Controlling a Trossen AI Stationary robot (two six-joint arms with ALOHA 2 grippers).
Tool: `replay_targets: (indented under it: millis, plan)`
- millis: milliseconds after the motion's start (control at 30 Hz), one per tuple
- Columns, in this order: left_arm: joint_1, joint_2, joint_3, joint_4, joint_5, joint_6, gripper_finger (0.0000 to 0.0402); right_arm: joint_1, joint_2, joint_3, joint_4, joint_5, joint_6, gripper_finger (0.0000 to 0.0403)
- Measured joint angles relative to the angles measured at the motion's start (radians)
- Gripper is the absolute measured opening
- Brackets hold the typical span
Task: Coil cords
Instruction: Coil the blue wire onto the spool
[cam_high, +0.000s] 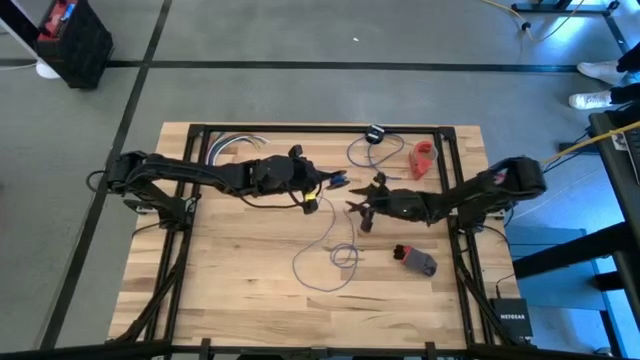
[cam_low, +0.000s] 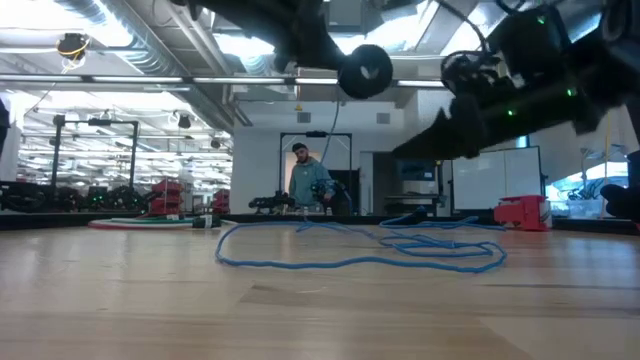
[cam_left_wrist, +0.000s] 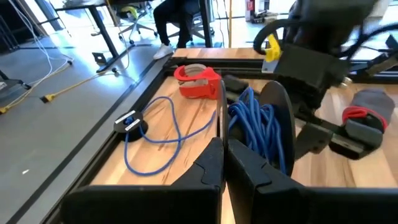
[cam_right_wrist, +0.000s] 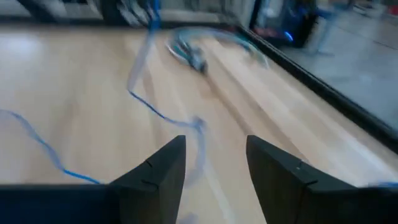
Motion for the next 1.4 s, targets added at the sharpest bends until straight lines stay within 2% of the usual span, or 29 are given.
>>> replay_targets:
  millis: [100, 300, 467, 600, 767, 900, 1100, 1233, 1400]
  plan:
    - [-0.002, -0.001, 0.0, 0.017, 0.0, 0.0, 0.0, -0.003, 0.128, -0.003, 0.233, -0.044, 0.033, 0.0173]
    - [-0.001, -0.001, 0.0, 0.018, 0.0, 0.008, 0.0, -0.001, 0.365, 0.167, 0.26, -0.091, 0.016, 0.0172]
    - [-0.001, -0.001, 0.0, 0.016, -0.003, 0.01, 0.0, -0.001, 0.462, 0.287, 0.259, -0.108, 0.006, 0.0172]
    - [-0.001, -0.001, 0.0, 0.008, -0.001, 0.014, 0.0, -0.001, 0.482, 0.327, 0.256, -0.148, 0.005, 0.0172]
    - [-0.001, -0.001, 0.0, 0.013, 0.0, 0.02, 0.0, -0.001, 0.482, 0.349, 0.256, -0.118, 0.005, 0.0167]
    - [-0.002, -0.001, 0.0, 0.013, 0.0, 0.018, 0.0, -0.001, 0.482, 0.354, 0.226, -0.055, -0.023, 0.0126]
    - [-0.002, -0.001, 0.0, 0.006, 0.0, 0.016, 0.0, -0.001, 0.479, 0.35, 0.184, -0.02, -0.051, 0.0015]
    - [-0.008, -0.008, -0.001, -0.038, 0.0, 0.019, 0.0, -0.001, 0.448, 0.296, 0.212, 0.099, -0.074, 0.0017]
    - [-0.024, -0.046, 0.0, -0.132, 0.0, 0.019, 0.0, -0.017, 0.359, 0.155, 0.23, 0.179, -0.074, 0.0007]
